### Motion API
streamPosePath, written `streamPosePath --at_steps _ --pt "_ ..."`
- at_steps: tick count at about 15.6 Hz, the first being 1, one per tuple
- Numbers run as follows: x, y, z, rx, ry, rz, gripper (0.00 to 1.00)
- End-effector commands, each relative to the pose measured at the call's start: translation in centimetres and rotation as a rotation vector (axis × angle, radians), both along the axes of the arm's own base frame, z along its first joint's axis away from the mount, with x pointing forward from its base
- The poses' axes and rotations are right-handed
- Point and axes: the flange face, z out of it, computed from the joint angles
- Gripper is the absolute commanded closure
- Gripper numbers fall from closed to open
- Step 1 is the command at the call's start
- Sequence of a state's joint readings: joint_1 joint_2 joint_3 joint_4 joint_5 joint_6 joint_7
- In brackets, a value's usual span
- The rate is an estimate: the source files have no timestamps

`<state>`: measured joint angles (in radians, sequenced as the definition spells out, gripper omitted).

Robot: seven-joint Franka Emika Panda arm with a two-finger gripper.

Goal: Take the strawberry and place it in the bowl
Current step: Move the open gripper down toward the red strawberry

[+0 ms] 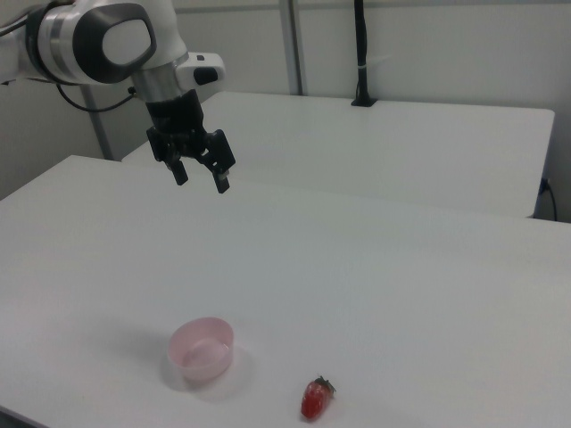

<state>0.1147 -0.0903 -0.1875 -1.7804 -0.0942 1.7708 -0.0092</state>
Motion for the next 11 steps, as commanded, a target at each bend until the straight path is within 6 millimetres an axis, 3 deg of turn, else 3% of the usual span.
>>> streamPosePath --at_steps 1,11 --pt "-0.50 0.10 0.32 0.025 -0.011 0.005 0.00" --pt "-0.88 -0.64 0.39 0.016 0.005 0.011 0.00"
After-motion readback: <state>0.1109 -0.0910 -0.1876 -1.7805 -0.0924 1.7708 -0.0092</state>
